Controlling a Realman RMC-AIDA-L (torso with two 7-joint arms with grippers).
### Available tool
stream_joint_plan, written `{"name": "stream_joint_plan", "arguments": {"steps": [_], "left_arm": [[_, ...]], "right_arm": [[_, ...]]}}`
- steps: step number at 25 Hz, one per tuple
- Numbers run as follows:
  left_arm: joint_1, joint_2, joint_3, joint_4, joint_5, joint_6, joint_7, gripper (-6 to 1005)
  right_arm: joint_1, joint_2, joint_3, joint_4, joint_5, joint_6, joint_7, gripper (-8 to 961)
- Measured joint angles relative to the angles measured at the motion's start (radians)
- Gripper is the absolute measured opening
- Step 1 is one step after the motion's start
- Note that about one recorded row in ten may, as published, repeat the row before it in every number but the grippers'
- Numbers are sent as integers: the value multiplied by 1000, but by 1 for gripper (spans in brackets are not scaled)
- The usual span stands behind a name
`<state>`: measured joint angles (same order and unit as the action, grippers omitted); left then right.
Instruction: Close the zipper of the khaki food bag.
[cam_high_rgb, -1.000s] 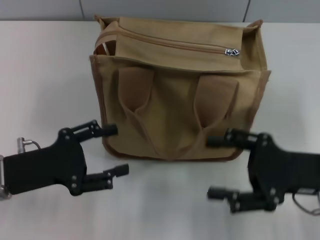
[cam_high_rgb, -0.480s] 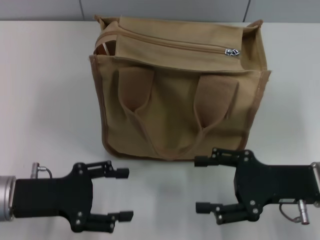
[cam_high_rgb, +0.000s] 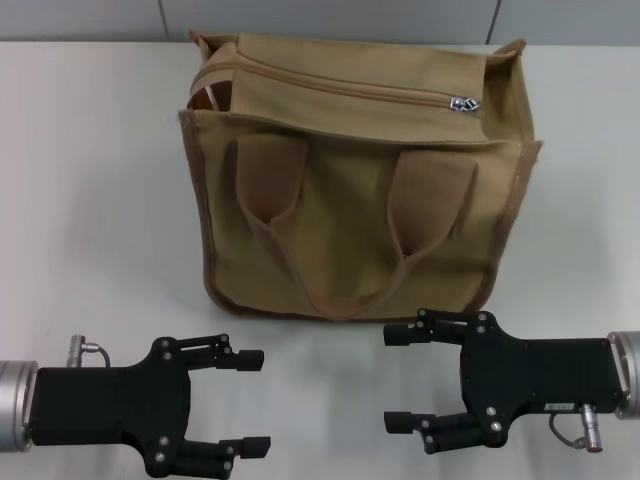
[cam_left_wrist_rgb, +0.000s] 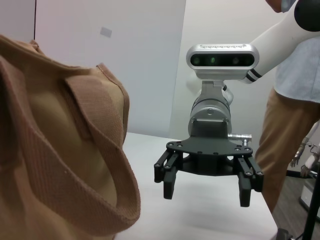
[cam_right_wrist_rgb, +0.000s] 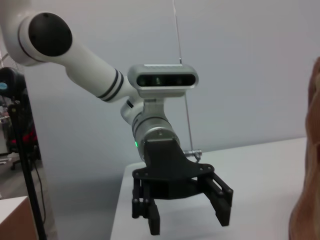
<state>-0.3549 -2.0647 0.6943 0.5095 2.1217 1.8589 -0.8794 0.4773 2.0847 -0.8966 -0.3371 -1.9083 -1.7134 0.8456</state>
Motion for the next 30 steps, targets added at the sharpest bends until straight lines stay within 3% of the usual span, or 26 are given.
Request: {"name": "stream_joint_plan", "arguments": {"steps": [30], "left_arm": [[-3,-3,2,-6,-9,-9,30,800]], "right_arm": [[11,2,1,32,9,60,-6,818]]}}
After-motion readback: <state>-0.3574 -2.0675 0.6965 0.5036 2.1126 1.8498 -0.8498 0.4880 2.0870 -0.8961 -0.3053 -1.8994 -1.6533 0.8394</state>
